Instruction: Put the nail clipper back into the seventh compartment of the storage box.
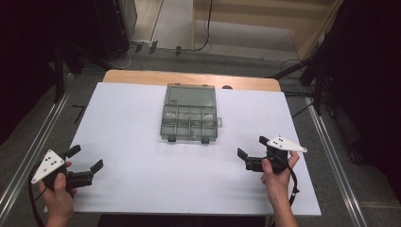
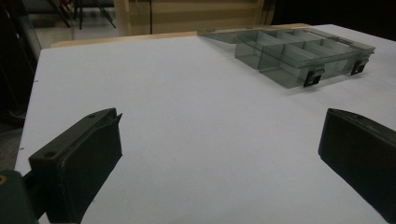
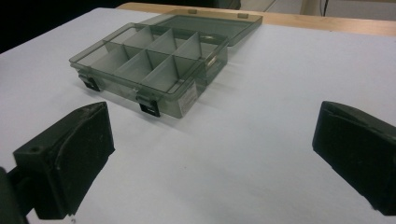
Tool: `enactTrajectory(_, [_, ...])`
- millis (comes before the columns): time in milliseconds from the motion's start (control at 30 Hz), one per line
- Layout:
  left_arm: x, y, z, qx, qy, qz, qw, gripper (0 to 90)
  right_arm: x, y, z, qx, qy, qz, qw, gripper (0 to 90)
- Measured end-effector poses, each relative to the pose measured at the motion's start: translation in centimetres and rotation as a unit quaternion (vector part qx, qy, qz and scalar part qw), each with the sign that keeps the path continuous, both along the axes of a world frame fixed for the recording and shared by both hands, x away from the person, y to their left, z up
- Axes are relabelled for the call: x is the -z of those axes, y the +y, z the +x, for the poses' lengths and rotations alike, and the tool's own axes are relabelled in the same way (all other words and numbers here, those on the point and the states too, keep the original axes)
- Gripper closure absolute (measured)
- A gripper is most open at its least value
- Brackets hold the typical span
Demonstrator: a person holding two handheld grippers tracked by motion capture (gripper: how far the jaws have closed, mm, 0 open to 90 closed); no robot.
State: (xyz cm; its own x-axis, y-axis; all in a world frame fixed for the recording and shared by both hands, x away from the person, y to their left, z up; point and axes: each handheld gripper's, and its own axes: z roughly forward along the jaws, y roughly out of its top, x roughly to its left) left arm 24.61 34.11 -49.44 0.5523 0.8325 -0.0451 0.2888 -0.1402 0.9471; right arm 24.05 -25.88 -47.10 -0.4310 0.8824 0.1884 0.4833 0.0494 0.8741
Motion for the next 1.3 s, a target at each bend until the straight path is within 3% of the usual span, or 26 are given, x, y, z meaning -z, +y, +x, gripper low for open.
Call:
enactTrajectory(233, [0.0, 0.0, 0.0, -0.001, 0.000, 0.000, 1.0000, 0.0, 0.6, -1.5, -1.1, 0.003, -0.017, 0.006, 0.9998, 0.0])
enactTrajectory(567, [0.0, 0.0, 0.0, -0.001, 0.000, 0.000, 1.0000, 0.0, 1.5, -3.5, -2.4, 0.029, -0.019, 0.010, 0.9994, 0.0])
enactTrajectory(700, [0.0, 0.0, 0.0, -0.001, -0.001, 0.000, 1.0000, 0.0, 1.9, -4.4, -3.0, 0.027, -0.031, 0.024, 0.9989, 0.0])
enactTrajectory(1167, [0.0, 0.0, -0.1, 0.001, -0.002, 0.000, 1.0000, 0.0, 3.1, -7.2, -4.3, 0.041, -0.051, 0.032, 0.9974, 0.0])
enactTrajectory(1300, [0.0, 0.0, -0.1, 0.001, -0.002, -0.001, 1.0000, 0.0, 3.3, -8.1, -5.1, 0.042, -0.060, 0.046, 0.9962, 0.0])
